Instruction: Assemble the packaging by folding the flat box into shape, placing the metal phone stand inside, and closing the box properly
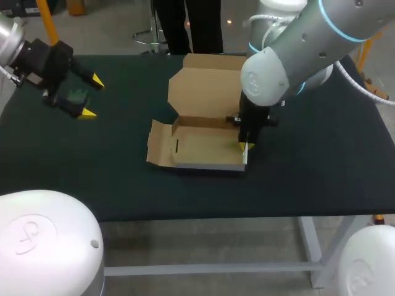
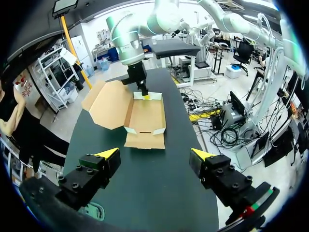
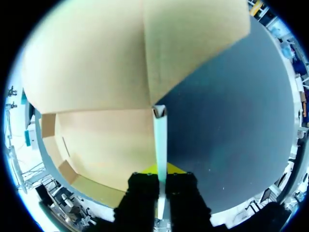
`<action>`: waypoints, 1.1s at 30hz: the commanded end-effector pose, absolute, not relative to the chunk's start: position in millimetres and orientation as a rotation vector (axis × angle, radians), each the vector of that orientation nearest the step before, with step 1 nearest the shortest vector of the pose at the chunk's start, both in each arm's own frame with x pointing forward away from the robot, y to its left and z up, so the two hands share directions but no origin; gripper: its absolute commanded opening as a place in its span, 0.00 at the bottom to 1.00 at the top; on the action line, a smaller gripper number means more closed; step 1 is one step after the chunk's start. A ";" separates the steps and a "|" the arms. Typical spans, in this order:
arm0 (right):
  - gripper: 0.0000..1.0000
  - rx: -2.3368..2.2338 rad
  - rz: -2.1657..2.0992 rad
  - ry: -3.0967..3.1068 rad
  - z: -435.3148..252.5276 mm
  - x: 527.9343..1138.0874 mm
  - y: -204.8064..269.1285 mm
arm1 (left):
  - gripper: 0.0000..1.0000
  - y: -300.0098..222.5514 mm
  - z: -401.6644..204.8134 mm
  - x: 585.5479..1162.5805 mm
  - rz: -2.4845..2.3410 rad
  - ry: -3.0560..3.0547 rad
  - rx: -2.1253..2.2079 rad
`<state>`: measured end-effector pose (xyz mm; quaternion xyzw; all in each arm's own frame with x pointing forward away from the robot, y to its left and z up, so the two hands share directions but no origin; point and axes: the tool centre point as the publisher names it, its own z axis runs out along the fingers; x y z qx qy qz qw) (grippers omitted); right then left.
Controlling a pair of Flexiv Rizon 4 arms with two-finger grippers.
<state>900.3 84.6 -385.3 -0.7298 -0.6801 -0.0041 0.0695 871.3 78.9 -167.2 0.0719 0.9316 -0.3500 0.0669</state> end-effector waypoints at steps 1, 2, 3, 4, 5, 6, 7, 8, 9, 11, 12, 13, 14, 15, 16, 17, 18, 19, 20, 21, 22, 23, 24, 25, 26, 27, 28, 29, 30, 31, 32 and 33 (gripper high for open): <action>0.00 -2.107 0.094 -1.992 -386.0 900.0 83.0 | 1.00 78.2 -168.8 869.9 -1.034 2.820 0.206; 0.00 -2.101 0.090 -1.995 -385.4 898.8 82.9 | 1.00 78.2 -169.2 869.9 -1.030 2.822 0.203; 0.00 -2.101 0.089 -1.996 -385.0 897.9 82.7 | 1.00 78.1 -169.5 869.8 -1.028 2.822 0.203; 0.00 -2.096 0.080 -2.006 -384.7 897.1 82.6 | 1.00 77.9 -169.9 869.6 -1.026 2.822 0.202; 0.00 -2.093 0.078 -2.007 -384.7 896.7 82.6 | 1.00 77.4 -170.6 869.4 -1.018 2.825 0.199; 0.00 -2.093 0.079 -2.007 -385.5 896.3 83.0 | 1.00 76.9 -171.4 869.2 -1.016 2.825 0.200; 0.00 -2.088 0.086 -2.010 -386.8 896.0 83.6 | 1.00 76.3 -172.5 869.0 -1.015 2.827 0.199; 0.00 -2.078 0.095 -2.012 -388.1 895.5 84.5 | 1.00 75.8 -173.8 868.7 -1.004 2.834 0.197; 0.00 -2.077 0.106 -2.014 -389.5 894.8 85.6 | 1.00 75.3 -175.0 868.4 -1.002 2.836 0.197; 0.00 -2.071 0.133 -2.019 -391.3 893.4 87.3 | 1.00 74.8 -177.3 867.7 -0.998 2.840 0.199; 0.00 -2.075 0.155 -2.018 -392.0 892.9 87.8 | 1.00 74.5 -178.5 867.3 -0.994 2.842 0.200; 0.00 -2.076 0.171 -2.023 -392.8 892.3 88.4 | 1.00 74.5 -179.4 867.0 -0.992 2.841 0.201; 0.00 -2.070 0.180 -2.025 -393.1 891.8 88.8 | 1.00 74.3 -180.8 866.7 -0.982 2.841 0.204; 0.00 -2.068 0.194 -2.028 -393.9 891.3 89.4 | 1.00 74.2 -182.1 866.6 -0.980 2.841 0.204; 0.00 -2.065 0.196 -2.029 -395.0 890.8 90.0 | 1.00 74.2 -183.3 866.5 -0.980 2.840 0.204; 0.00 -2.062 0.199 -2.031 -396.1 890.2 90.6 | 1.00 74.1 -185.0 866.3 -0.981 2.838 0.204; 0.00 -2.057 0.202 -2.035 -397.3 889.4 91.4 | 1.00 73.9 -186.5 866.1 -0.981 2.831 0.203; 0.00 -2.055 0.203 -2.035 -398.8 889.0 91.5 | 1.00 73.7 -187.9 865.9 -0.983 2.825 0.201; 0.00 -2.052 0.205 -2.034 -400.6 888.6 91.3 | 1.00 73.4 -189.7 865.9 -0.995 2.817 0.201; 0.00 -2.049 0.202 -2.032 -401.2 888.4 91.1 | 1.00 73.2 -190.7 866.0 -0.996 2.811 0.199; 0.00 -2.045 0.199 -2.032 -402.3 887.7 90.7 | 1.00 72.8 -192.4 866.1 -1.011 2.805 0.205; 0.00 -2.043 0.200 -2.032 -403.3 887.3 90.7 | 1.00 72.4 -194.2 866.7 -1.008 2.812 0.199; 0.00 -2.040 0.204 -2.031 -403.9 887.1 90.8 | 1.00 72.0 -195.4 867.1 -1.004 2.820 0.201; 0.00 -2.039 0.212 -2.031 -404.9 886.9 90.7 | 1.00 70.8 -197.7 867.7 -1.001 2.838 0.204; 0.00 -2.038 0.217 -2.030 -405.5 886.9 90.5 | 1.00 69.7 -199.2 867.8 -0.997 2.850 0.215; 0.00 -2.040 0.219 -2.029 -405.8 886.9 90.2 | 1.00 68.9 -200.0 867.5 -0.999 2.856 0.224; 0.00 -2.041 0.220 -2.029 -406.1 886.8 89.8 | 1.00 67.2 -202.3 867.1 -0.990 2.872 0.234; 0.00 -2.041 0.221 -2.029 -406.4 886.7 89.6 | 1.00 66.1 -204.7 866.8 -0.977 2.884 0.238; 0.00 -2.041 0.222 -2.029 -406.6 886.5 89.4 | 1.00 65.5 -206.0 866.7 -0.975 2.887 0.238; 0.00 -2.041 0.224 -2.029 -407.0 886.5 89.3 | 1.00 64.2 -208.4 866.2 -0.973 2.901 0.248; 0.00 -2.041 0.225 -2.029 -407.4 886.5 89.1 | 1.00 63.4 -210.3 865.8 -0.965 2.913 0.254; 0.00 -2.041 0.228 -2.028 -407.6 886.5 89.0 | 1.00 62.8 -212.1 865.6 -0.959 2.916 0.253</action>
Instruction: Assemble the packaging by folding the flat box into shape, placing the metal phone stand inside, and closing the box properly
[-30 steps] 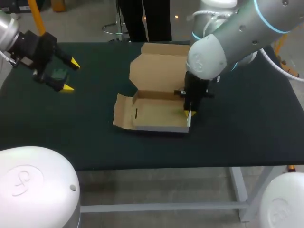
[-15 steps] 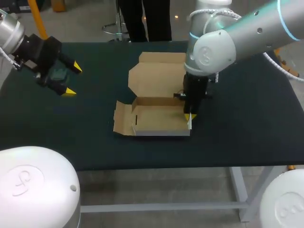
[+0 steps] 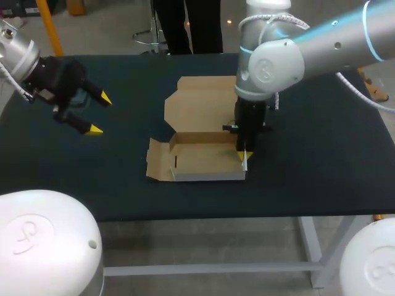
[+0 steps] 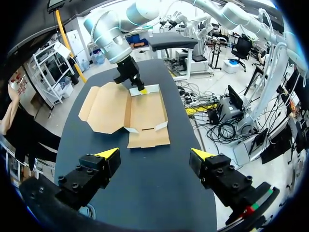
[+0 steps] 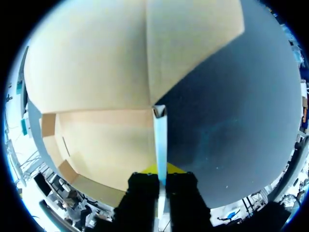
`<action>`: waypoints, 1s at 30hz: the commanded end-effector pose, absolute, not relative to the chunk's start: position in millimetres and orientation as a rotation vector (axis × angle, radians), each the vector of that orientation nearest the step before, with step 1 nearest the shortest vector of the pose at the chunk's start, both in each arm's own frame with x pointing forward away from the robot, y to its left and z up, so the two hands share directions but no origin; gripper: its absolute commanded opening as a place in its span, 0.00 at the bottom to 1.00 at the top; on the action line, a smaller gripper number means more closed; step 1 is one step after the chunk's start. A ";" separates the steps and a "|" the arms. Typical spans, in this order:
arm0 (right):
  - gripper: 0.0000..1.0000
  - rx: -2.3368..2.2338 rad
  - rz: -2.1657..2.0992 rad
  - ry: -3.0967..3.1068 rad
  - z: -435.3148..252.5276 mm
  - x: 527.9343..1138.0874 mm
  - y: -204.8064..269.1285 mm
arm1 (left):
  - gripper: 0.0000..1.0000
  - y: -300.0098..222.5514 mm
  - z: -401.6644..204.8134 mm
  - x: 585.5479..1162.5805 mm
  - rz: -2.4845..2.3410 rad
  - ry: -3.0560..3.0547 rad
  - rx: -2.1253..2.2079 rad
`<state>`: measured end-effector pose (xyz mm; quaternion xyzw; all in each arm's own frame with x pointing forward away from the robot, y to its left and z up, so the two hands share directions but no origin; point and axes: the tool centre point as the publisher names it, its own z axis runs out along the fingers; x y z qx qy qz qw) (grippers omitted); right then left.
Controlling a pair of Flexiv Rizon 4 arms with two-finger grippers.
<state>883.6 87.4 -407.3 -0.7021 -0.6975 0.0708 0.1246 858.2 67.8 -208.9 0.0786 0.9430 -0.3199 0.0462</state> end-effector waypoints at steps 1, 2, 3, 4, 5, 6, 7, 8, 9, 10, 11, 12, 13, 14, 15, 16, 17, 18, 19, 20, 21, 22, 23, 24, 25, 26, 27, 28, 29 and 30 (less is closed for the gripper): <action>0.00 -2.041 0.231 -2.028 -407.9 886.5 89.1 | 1.00 62.5 -213.2 865.4 -0.962 2.920 0.252; 0.00 -2.040 0.233 -2.029 -408.2 886.5 89.1 | 1.00 62.1 -214.4 865.1 -0.962 2.924 0.253; 0.00 -2.039 0.235 -2.029 -408.7 886.6 89.0 | 1.00 61.8 -215.6 864.6 -0.961 2.928 0.254; 0.00 -2.039 0.235 -2.030 -409.0 886.8 88.9 | 1.00 61.6 -216.1 864.2 -0.966 2.931 0.257; 0.00 -2.037 0.237 -2.031 -409.7 887.2 88.4 | 1.00 61.0 -217.5 863.0 -0.966 2.936 0.263; 0.00 -2.034 0.238 -2.032 -410.0 887.5 88.2 | 1.00 60.6 -218.2 862.4 -0.966 2.940 0.265; 0.00 -2.033 0.238 -2.032 -410.3 887.7 88.0 | 1.00 60.5 -218.7 862.0 -0.969 2.943 0.268; 0.00 -2.017 0.234 -2.036 -410.7 888.0 88.0 | 1.00 60.1 -220.0 861.0 -0.969 2.953 0.274; 0.00 -2.011 0.231 -2.037 -411.2 888.2 88.0 | 1.00 59.8 -221.0 860.2 -0.970 2.957 0.278; 0.00 -2.009 0.230 -2.037 -411.6 888.3 88.1 | 1.00 59.8 -221.0 860.2 -0.970 2.957 0.278; 0.00 -2.007 0.230 -2.037 -412.0 888.4 88.2 | 1.00 59.8 -221.0 860.2 -0.970 2.957 0.278; 0.00 -2.001 0.227 -2.037 -412.2 888.4 88.3 | 1.00 59.8 -221.0 860.2 -0.970 2.957 0.278; 0.00 -2.000 0.227 -2.038 -412.6 888.6 88.4 | 1.00 59.8 -221.0 860.2 -0.970 2.957 0.278; 0.00 -2.000 0.229 -2.038 -412.9 888.7 88.7 | 1.00 59.8 -221.0 860.2 -0.970 2.957 0.278; 0.00 -1.998 0.231 -2.039 -413.0 888.6 89.2 | 1.00 59.8 -221.0 860.2 -0.970 2.957 0.278; 0.00 -2.000 0.235 -2.038 -413.0 888.6 89.4 | 1.00 59.8 -221.0 860.2 -0.970 2.957 0.278; 0.00 -2.001 0.237 -2.038 -413.0 888.6 89.4 | 1.00 59.8 -221.0 860.2 -0.970 2.957 0.278; 0.00 -2.001 0.237 -2.038 -413.0 888.6 89.4 | 1.00 59.8 -221.0 860.2 -0.970 2.957 0.278; 0.00 -2.001 0.237 -2.038 -413.0 888.6 89.4 | 1.00 59.8 -221.0 860.2 -0.970 2.957 0.278; 0.00 -2.001 0.237 -2.038 -413.0 888.6 89.4 | 1.00 59.8 -221.0 860.2 -0.970 2.957 0.278; 0.00 -2.001 0.237 -2.038 -413.0 888.6 89.4 | 1.00 59.8 -221.0 860.2 -0.970 2.957 0.278; 0.00 -2.001 0.237 -2.038 -413.0 888.6 89.4 | 1.00 59.8 -221.0 860.2 -0.970 2.957 0.278; 0.00 -2.001 0.237 -2.038 -413.0 888.6 89.4 | 1.00 59.8 -221.0 860.2 -0.970 2.957 0.278; 0.00 -2.001 0.237 -2.038 -413.0 888.6 89.4 | 1.00 59.8 -221.0 860.2 -0.970 2.957 0.278; 0.00 -2.001 0.237 -2.038 -413.0 888.6 89.4 | 1.00 59.8 -221.0 860.2 -0.970 2.957 0.278; 0.00 -2.001 0.237 -2.038 -413.0 888.6 89.4 | 1.00 59.8 -221.0 860.2 -0.970 2.957 0.278; 0.00 -2.001 0.237 -2.038 -413.0 888.6 89.4 | 1.00 59.8 -221.0 860.2 -0.970 2.957 0.278; 0.00 -2.001 0.237 -2.038 -413.0 888.6 89.4 | 1.00 59.8 -221.0 860.2 -0.970 2.957 0.278; 0.00 -2.001 0.237 -2.038 -413.0 888.6 89.4 | 1.00 59.8 -221.0 860.2 -0.970 2.957 0.278; 0.00 -2.002 0.234 -2.039 -413.0 888.8 89.5 | 1.00 59.8 -221.0 860.2 -0.970 2.957 0.278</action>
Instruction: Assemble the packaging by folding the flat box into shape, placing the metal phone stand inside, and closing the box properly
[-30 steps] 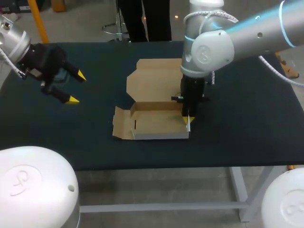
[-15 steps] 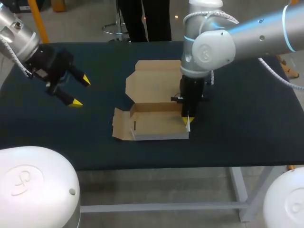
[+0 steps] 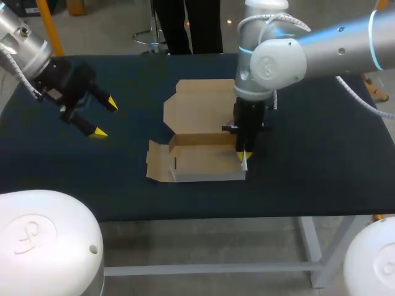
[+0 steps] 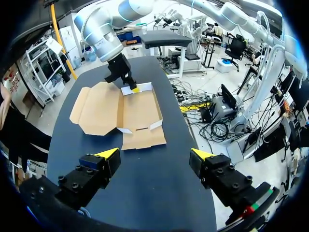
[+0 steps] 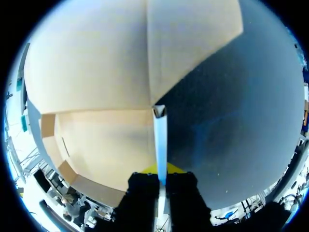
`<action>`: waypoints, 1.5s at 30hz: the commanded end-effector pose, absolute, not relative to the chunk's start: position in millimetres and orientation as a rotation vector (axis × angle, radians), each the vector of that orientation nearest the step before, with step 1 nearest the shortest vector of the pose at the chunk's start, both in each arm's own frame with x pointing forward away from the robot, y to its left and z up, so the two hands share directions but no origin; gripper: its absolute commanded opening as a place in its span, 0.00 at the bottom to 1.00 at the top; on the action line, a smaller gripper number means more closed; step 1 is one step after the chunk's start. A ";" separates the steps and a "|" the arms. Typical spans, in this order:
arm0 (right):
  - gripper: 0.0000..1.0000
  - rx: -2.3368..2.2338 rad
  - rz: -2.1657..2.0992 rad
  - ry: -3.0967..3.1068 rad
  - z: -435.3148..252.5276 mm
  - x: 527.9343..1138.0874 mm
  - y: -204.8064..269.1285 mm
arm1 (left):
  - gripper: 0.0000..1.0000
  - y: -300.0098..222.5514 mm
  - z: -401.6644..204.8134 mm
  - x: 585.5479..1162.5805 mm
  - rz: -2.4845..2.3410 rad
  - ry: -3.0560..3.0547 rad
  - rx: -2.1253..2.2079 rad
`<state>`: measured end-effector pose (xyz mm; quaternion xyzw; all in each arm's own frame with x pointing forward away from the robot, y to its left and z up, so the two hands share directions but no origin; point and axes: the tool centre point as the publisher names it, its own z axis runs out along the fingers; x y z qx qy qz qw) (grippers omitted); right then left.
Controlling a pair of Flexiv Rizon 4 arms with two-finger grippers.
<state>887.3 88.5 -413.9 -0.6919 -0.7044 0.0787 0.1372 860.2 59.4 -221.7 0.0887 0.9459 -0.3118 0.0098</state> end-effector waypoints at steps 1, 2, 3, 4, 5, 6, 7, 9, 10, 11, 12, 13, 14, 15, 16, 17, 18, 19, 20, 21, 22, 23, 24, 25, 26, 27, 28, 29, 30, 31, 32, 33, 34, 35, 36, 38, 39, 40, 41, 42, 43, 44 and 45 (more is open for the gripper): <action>0.00 -2.004 0.230 -2.042 -413.1 889.1 89.7 | 1.00 59.8 -221.0 860.2 -0.970 2.957 0.278; 0.00 -2.004 0.227 -2.043 -413.1 889.2 89.9 | 1.00 59.8 -221.0 860.2 -0.970 2.957 0.278; 0.00 -2.008 0.223 -2.044 -413.3 889.5 90.3 | 1.00 59.8 -221.0 860.2 -0.970 2.957 0.278; 0.00 -2.014 0.220 -2.045 -413.5 889.5 90.6 | 1.00 59.8 -221.0 860.2 -0.970 2.957 0.278; 0.00 -2.012 0.217 -2.049 -413.7 889.3 91.1 | 1.00 59.8 -221.0 860.2 -0.970 2.957 0.278; 0.03 -2.016 0.210 -2.051 -413.7 889.2 91.4 | 1.00 59.8 -221.0 860.2 -0.970 2.957 0.278; 0.08 -2.025 0.205 -2.055 -413.5 889.0 91.7 | 1.00 59.8 -221.0 860.2 -0.970 2.957 0.278; 0.04 -2.043 0.199 -2.059 -412.8 888.7 92.0 | 1.00 59.8 -221.0 860.2 -0.970 2.957 0.278; 0.02 -2.047 0.194 -2.061 -412.5 888.7 92.2 | 1.00 59.8 -221.0 860.2 -0.970 2.957 0.278; 0.01 -2.047 0.190 -2.062 -412.4 888.7 92.3 | 1.00 59.8 -221.0 860.2 -0.970 2.957 0.278; 0.01 -2.055 0.190 -2.063 -412.3 888.7 92.3 | 1.00 59.8 -221.0 860.2 -0.970 2.957 0.278; 0.01 -2.059 0.188 -2.064 -412.6 888.9 92.6 | 1.00 59.8 -221.0 860.2 -0.970 2.957 0.278; 0.02 -2.060 0.183 -2.065 -412.7 888.9 92.7 | 1.00 59.8 -221.0 860.2 -0.970 2.957 0.278; 0.03 -2.068 0.181 -2.065 -413.4 889.1 93.0 | 1.00 59.8 -221.0 860.2 -0.970 2.957 0.278; 0.04 -2.071 0.181 -2.064 -413.7 889.2 93.1 | 1.00 59.8 -221.0 860.2 -0.970 2.957 0.278; 0.04 -2.075 0.178 -2.065 -413.9 889.3 93.2 | 1.00 59.8 -221.0 860.2 -0.970 2.957 0.278; 0.05 -2.081 0.176 -2.066 -414.3 889.4 93.4 | 1.00 59.8 -221.0 860.2 -0.970 2.957 0.278; 0.06 -2.092 0.167 -2.064 -414.8 889.7 93.5 | 1.00 59.8 -221.0 860.2 -0.970 2.957 0.278; 0.07 -2.104 0.160 -2.066 -414.9 890.0 93.5 | 1.00 59.8 -221.0 860.2 -0.970 2.957 0.278; 0.13 -2.104 0.154 -2.066 -415.1 890.3 93.5 | 1.00 59.8 -221.0 860.2 -0.970 2.957 0.278; 0.14 -2.106 0.150 -2.067 -415.3 890.7 93.4 | 1.00 59.8 -221.0 860.2 -0.970 2.957 0.278; 0.13 -2.124 0.145 -2.066 -415.6 891.3 93.3 | 1.00 59.8 -221.0 860.2 -0.970 2.957 0.278; 0.13 -2.122 0.140 -2.066 -415.7 891.5 93.3 | 1.00 59.8 -221.0 860.2 -0.970 2.957 0.278; 0.13 -2.118 0.133 -2.070 -415.9 891.8 93.4 | 1.00 59.8 -221.0 860.2 -0.970 2.957 0.278; 0.13 -2.131 0.131 -2.069 -416.4 892.4 93.6 | 1.00 59.8 -221.0 860.2 -0.970 2.957 0.278; 0.13 -2.131 0.128 -2.069 -416.7 892.7 93.7 | 1.00 59.8 -221.0 860.2 -0.970 2.957 0.278; 0.13 -2.137 0.118 -2.070 -416.9 893.0 93.7 | 1.00 59.8 -221.0 860.2 -0.970 2.957 0.278; 0.13 -2.156 0.105 -2.070 -417.0 893.1 93.7 | 1.00 59.8 -221.0 860.2 -0.970 2.957 0.278; 0.13 -2.160 0.091 -2.073 -417.1 893.3 93.7 | 1.00 59.8 -221.0 860.2 -0.970 2.957 0.278; 0.13 -2.162 0.075 -2.076 -416.6 893.4 93.4 | 1.00 59.8 -221.0 860.2 -0.970 2.957 0.278; 0.13 -2.178 0.063 -2.077 -416.4 893.4 93.3 | 1.00 59.8 -221.0 860.2 -0.970 2.957 0.278; 0.13 -2.187 0.050 -2.082 -416.1 893.2 93.2 | 1.00 59.8 -221.0 860.2 -0.970 2.957 0.278; 0.13 -2.186 0.035 -2.087 -415.8 892.8 93.3 | 1.00 59.8 -221.0 860.2 -0.970 2.957 0.278; 0.14 -2.202 0.022 -2.089 -415.6 892.4 93.2 | 1.00 59.8 -221.0 860.2 -0.970 2.957 0.278; 0.15 -2.210 0.012 -2.093 -415.5 891.8 93.3 | 1.00 59.8 -221.0 860.2 -0.970 2.957 0.278; 0.18 -2.223 -0.019 -2.099 -415.2 890.5 93.4 | 1.00 59.8 -221.0 860.2 -0.970 2.957 0.278; 0.19 -2.235 -0.029 -2.099 -415.0 889.8 93.4 | 1.00 59.8 -221.0 860.2 -0.970 2.957 0.278; 0.20 -2.239 -0.040 -2.103 -414.8 889.1 93.4 | 1.00 59.8 -221.0 860.2 -0.970 2.957 0.278; 0.20 -2.255 -0.046 -2.102 -414.5 888.5 93.4 | 1.00 59.8 -221.0 860.2 -0.970 2.957 0.278; 0.20 -2.262 -0.043 -2.100 -414.3 888.0 93.5 | 1.00 59.8 -221.0 860.2 -0.970 2.957 0.278; 0.19 -2.268 -0.049 -2.098 -414.1 887.6 93.8 | 1.00 59.8 -221.0 860.2 -0.970 2.957 0.278; 0.19 -2.276 -0.053 -2.097 -413.6 887.0 93.8 | 1.00 59.8 -221.0 860.2 -0.970 2.957 0.278; 0.18 -2.279 -0.051 -2.097 -413.4 886.8 93.8 | 1.00 59.8 -221.0 860.2 -0.970 2.957 0.278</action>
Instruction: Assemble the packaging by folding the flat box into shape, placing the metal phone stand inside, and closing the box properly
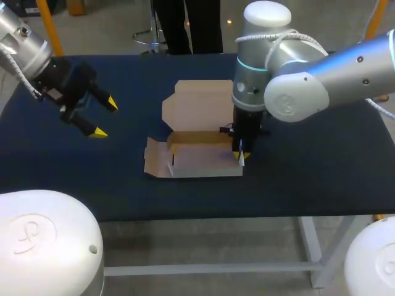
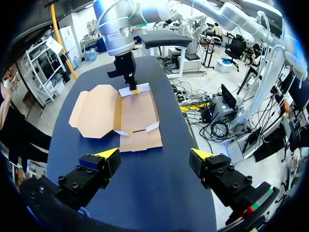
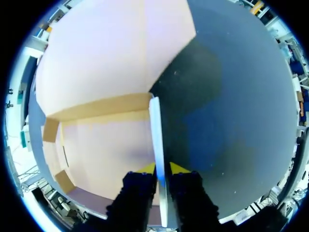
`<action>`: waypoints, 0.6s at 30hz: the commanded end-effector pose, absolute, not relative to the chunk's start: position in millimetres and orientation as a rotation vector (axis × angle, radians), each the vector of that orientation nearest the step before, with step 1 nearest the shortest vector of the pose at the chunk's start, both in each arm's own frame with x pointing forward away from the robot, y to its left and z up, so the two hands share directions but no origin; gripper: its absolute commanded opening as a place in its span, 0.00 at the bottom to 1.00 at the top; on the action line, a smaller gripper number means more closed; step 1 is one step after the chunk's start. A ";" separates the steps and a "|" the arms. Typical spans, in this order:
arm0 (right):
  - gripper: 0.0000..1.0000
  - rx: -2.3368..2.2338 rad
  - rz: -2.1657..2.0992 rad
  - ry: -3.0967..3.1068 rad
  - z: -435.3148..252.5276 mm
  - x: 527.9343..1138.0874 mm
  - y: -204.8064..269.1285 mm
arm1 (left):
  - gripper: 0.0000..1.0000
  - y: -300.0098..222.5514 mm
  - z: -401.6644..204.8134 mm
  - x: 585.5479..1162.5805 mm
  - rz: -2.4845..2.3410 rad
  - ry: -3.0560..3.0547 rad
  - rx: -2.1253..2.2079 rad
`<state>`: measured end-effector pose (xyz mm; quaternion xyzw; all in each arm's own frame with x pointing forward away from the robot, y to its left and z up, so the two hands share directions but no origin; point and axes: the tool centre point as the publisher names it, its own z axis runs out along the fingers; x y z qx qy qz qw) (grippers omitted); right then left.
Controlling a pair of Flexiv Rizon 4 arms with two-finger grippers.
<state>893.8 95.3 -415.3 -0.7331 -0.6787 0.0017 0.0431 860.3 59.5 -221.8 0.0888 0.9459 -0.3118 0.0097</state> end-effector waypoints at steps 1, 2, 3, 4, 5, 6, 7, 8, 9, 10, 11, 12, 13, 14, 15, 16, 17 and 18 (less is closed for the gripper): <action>0.16 -2.283 -0.052 -2.097 -413.2 886.7 93.9 | 1.00 59.8 -221.0 860.2 -0.970 2.957 0.278; 0.15 -2.284 -0.053 -2.097 -413.2 886.6 93.9 | 1.00 59.8 -221.0 860.2 -0.970 2.957 0.278; 0.14 -2.286 -0.055 -2.097 -413.1 886.6 93.9 | 1.00 59.8 -221.0 860.2 -0.970 2.957 0.278; 0.12 -2.288 -0.056 -2.096 -413.1 886.6 94.0 | 1.00 59.8 -221.0 860.2 -0.970 2.957 0.278; 0.11 -2.289 -0.057 -2.096 -413.3 886.7 94.3 | 1.00 59.8 -221.0 860.2 -0.970 2.957 0.278; 0.10 -2.289 -0.056 -2.097 -413.7 887.0 94.7 | 1.00 59.8 -221.0 860.2 -0.970 2.957 0.278; 0.09 -2.288 -0.056 -2.099 -414.3 887.3 95.1 | 1.00 59.8 -221.0 860.2 -0.970 2.957 0.278; 0.10 -2.285 -0.050 -2.105 -415.1 888.0 95.4 | 1.00 59.8 -221.0 860.2 -0.970 2.957 0.278; 0.09 -2.285 -0.046 -2.106 -416.2 888.8 95.8 | 1.00 59.8 -221.0 860.2 -0.970 2.957 0.278; 0.07 -2.285 -0.045 -2.106 -416.7 889.2 95.8 | 1.00 59.8 -221.0 860.2 -0.970 2.957 0.278; 0.07 -2.283 -0.044 -2.108 -417.1 889.5 96.1 | 1.00 59.8 -221.0 860.2 -0.970 2.957 0.278; 0.07 -2.283 -0.042 -2.109 -417.5 889.8 96.2 | 1.00 59.8 -221.0 860.2 -0.970 2.957 0.278; 0.07 -2.282 -0.040 -2.111 -417.9 890.2 96.5 | 1.00 59.8 -221.0 860.2 -0.970 2.957 0.278; 0.07 -2.281 -0.037 -2.112 -418.3 890.7 96.8 | 1.00 59.8 -221.0 860.2 -0.970 2.957 0.278; 0.05 -2.282 -0.034 -2.112 -418.6 891.0 97.0 | 1.00 59.8 -221.0 860.2 -0.970 2.957 0.278; 0.03 -2.281 -0.032 -2.113 -418.7 891.1 97.1 | 1.00 59.8 -221.0 860.2 -0.970 2.957 0.278; 0.02 -2.280 -0.031 -2.114 -418.9 891.2 97.3 | 1.00 59.8 -221.0 860.2 -0.970 2.957 0.278; 0.02 -2.279 -0.029 -2.114 -419.2 891.3 97.5 | 1.00 59.8 -221.0 860.2 -0.970 2.957 0.278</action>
